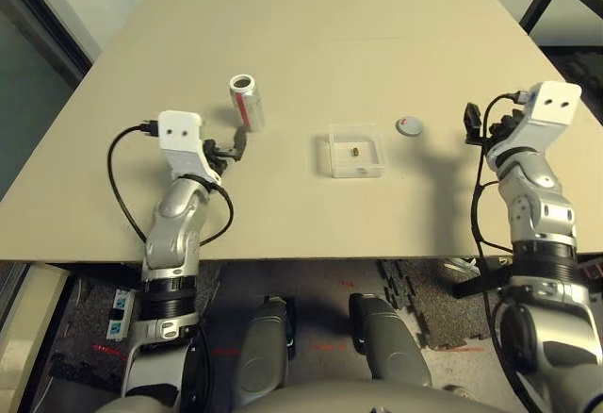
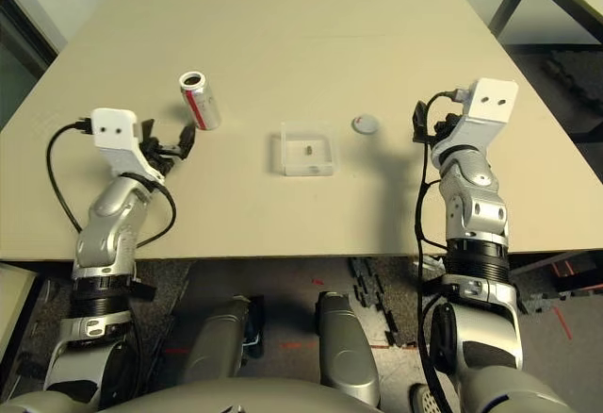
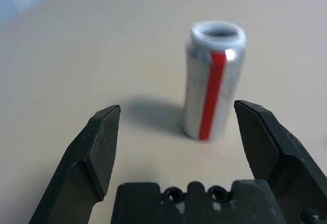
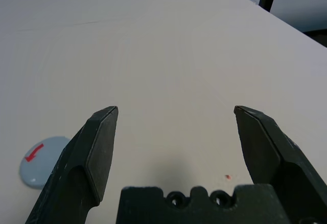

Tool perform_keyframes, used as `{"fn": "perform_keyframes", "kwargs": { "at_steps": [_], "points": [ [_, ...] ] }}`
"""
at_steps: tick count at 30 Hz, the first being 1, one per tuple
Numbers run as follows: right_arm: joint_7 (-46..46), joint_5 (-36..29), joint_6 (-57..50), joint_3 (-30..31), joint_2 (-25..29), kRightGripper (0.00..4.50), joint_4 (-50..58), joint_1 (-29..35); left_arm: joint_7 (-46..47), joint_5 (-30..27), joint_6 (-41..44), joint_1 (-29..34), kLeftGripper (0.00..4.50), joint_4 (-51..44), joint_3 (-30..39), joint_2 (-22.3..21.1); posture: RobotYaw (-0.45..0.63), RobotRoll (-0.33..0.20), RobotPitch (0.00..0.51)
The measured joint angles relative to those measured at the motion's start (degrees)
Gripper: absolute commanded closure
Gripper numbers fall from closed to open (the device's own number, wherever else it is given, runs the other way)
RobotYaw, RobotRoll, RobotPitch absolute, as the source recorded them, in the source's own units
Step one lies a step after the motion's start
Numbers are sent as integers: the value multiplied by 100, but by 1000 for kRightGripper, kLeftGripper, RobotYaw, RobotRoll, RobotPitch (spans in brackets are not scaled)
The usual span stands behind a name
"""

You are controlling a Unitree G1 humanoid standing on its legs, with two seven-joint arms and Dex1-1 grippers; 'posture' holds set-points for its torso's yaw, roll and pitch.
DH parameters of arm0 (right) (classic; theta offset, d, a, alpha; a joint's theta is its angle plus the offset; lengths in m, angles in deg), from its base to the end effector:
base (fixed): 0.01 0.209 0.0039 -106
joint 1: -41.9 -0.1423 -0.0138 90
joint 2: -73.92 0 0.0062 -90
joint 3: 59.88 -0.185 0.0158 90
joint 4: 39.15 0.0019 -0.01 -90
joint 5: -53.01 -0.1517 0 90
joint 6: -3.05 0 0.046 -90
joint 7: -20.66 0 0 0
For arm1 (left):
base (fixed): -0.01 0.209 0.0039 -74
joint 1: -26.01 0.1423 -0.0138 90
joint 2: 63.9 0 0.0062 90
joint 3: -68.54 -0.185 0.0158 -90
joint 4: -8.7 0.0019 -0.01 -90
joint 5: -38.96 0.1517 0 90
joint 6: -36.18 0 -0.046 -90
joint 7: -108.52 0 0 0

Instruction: Pour the medicine from the bottle into the box.

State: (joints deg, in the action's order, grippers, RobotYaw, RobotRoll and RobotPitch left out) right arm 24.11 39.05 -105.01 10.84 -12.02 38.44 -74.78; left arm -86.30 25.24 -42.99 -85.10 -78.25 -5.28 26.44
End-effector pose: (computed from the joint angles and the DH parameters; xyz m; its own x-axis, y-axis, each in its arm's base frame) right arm 0.2904 -0.2622 0.1331 0.9805 -0.1956 0.0209 0.1943 0.9795 0.0537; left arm 0.2755 0.2364 0.1316 0.9796 -0.0731 0.1873 0.0767 0.9970 -0.0119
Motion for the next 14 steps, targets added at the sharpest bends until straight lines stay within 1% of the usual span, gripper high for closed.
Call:
{"fn": "perform_keyframes", "kwargs": {
  "at_steps": [1,4,6,9,11,14],
  "points": [
    [-7,1,-1,-32,31,0,-2,19,-154,-46,-297,-227,34,381,100,-183,-50,0,195],
    [-13,7,50,-114,140,0,-95,8,-399,-135,-1134,-1048,34,1928,521,-814,-49,0,188],
    [-15,11,143,-209,242,0,-274,1,-417,-139,-1634,-1459,34,2857,715,-1123,-49,0,182],
    [-22,14,344,-268,321,0,-594,-55,-424,-102,-2232,-1928,34,4193,772,-1473,-56,0,169],
    [-52,17,483,-288,347,0,-744,-79,-429,-66,-2517,-2130,34,4854,772,-1615,-67,0,161],
    [-83,15,616,-380,362,0,-870,-99,-381,-58,-2805,-2290,34,5439,775,-1689,-83,0,153]
  ]
}}
